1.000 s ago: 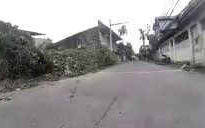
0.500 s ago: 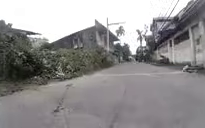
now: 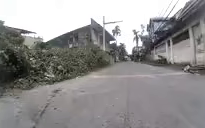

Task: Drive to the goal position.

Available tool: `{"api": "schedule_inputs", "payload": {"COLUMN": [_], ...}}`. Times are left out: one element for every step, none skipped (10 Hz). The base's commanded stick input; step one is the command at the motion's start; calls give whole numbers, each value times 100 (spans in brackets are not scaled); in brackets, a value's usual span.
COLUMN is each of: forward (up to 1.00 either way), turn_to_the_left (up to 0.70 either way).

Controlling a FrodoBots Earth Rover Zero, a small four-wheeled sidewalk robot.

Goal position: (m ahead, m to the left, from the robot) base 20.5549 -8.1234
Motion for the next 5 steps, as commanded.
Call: {"api": "schedule_inputs", "payload": {"forward": [100, 100, 100, 100, 100], "turn_to_the_left": [-15, -15, -15, -15, -15]}}
